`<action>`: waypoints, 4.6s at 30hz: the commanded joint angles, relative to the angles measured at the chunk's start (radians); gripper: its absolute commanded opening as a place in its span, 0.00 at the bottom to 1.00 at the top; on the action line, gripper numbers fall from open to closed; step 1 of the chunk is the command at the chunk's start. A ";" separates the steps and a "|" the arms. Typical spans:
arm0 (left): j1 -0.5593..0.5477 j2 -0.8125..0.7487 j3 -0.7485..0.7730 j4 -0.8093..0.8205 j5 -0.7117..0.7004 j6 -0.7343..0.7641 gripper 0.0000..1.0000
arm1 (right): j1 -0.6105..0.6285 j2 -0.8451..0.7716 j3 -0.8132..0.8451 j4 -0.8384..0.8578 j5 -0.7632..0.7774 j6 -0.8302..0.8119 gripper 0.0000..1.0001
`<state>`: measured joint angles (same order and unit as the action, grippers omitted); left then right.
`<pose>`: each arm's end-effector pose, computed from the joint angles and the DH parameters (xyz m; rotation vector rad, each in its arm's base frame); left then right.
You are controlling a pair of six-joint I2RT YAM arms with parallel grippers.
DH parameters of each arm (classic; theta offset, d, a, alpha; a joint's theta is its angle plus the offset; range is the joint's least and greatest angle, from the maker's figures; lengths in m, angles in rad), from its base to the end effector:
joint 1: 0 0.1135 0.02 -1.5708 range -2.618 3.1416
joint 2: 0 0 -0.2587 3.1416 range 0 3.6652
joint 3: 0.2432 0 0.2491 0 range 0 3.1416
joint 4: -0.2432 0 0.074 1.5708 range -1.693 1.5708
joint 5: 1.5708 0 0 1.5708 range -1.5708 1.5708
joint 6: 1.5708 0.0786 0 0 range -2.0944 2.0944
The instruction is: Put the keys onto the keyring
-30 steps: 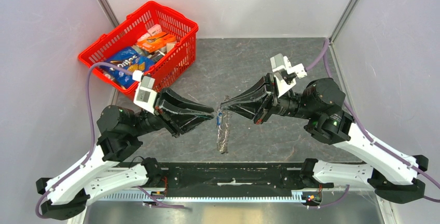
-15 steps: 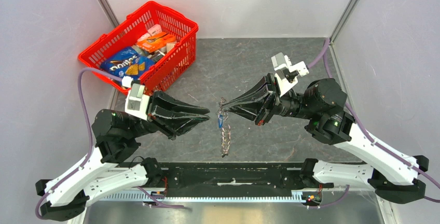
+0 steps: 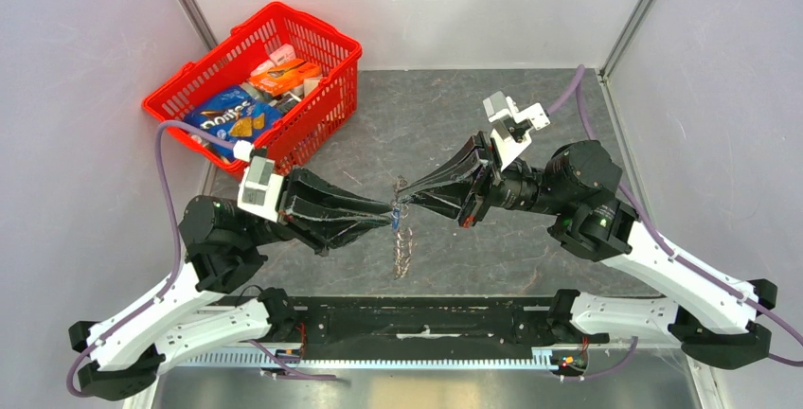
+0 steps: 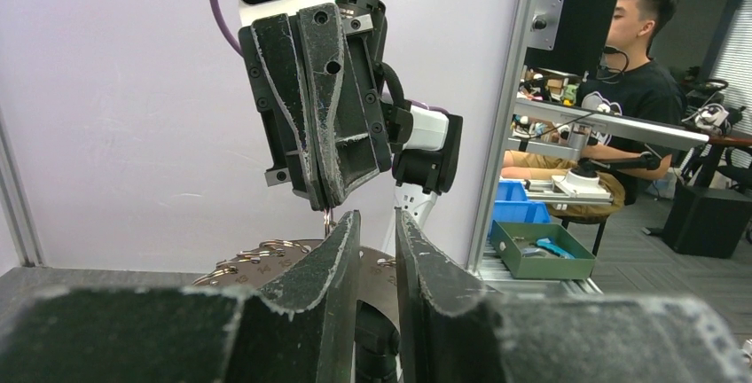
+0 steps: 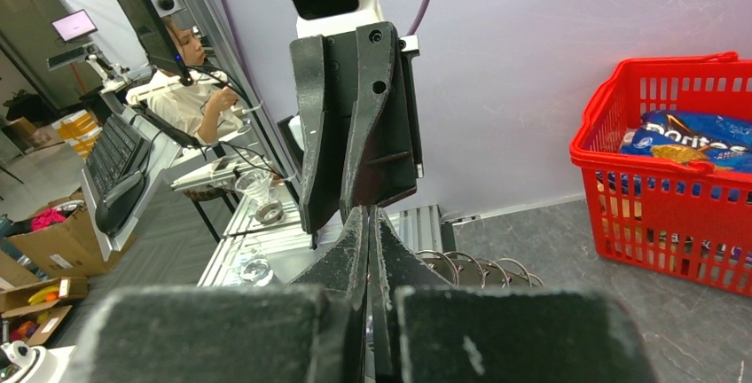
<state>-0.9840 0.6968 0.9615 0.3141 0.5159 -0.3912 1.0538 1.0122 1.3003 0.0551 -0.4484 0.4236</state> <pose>0.0554 -0.1534 0.4786 0.8157 0.8755 -1.4808 0.0861 0.2203 0.5078 -0.8377 1.1535 1.5248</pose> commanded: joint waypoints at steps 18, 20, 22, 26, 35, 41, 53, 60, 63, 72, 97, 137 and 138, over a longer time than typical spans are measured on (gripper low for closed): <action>-0.004 -0.027 -0.030 0.063 0.012 0.091 0.26 | 0.000 -0.018 0.004 0.103 -0.043 0.046 0.00; -0.004 -0.039 -0.032 0.061 0.013 0.088 0.26 | 0.000 -0.021 0.003 0.100 -0.043 0.043 0.00; -0.004 -0.048 -0.032 0.055 0.011 0.089 0.27 | 0.000 -0.022 0.002 0.098 -0.043 0.040 0.00; -0.004 -0.057 -0.035 0.050 -0.007 0.096 0.28 | 0.000 -0.021 0.001 0.099 -0.044 0.040 0.00; -0.004 -0.023 -0.030 0.065 -0.016 0.106 0.36 | 0.000 -0.015 0.001 0.119 -0.062 0.062 0.00; -0.004 -0.006 -0.030 0.079 -0.023 0.111 0.38 | 0.000 -0.013 -0.003 0.127 -0.062 0.064 0.00; -0.003 -0.003 -0.032 0.096 -0.008 0.101 0.38 | 0.000 0.008 0.001 0.127 -0.058 0.057 0.00; -0.004 0.005 -0.029 0.106 0.000 0.097 0.35 | 0.000 0.019 0.009 0.129 -0.064 0.066 0.00; -0.004 0.007 -0.028 0.106 0.001 0.097 0.33 | 0.000 0.019 0.010 0.129 -0.064 0.066 0.00; -0.004 0.008 -0.030 0.097 0.001 0.100 0.24 | 0.000 0.014 0.013 0.136 -0.072 0.073 0.00; -0.003 0.031 0.025 -0.024 -0.011 0.081 0.02 | 0.000 -0.028 0.029 0.026 -0.090 0.014 0.21; -0.004 0.206 0.275 -0.486 0.232 0.049 0.02 | 0.000 0.072 0.341 -0.823 -0.208 -0.329 0.28; -0.003 0.208 0.278 -0.491 0.233 0.052 0.02 | 0.000 0.074 0.341 -0.823 -0.211 -0.329 0.24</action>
<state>-0.9844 0.9054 1.1847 -0.1925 0.7383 -0.3355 1.0519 1.0924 1.6093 -0.7643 -0.6163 0.1036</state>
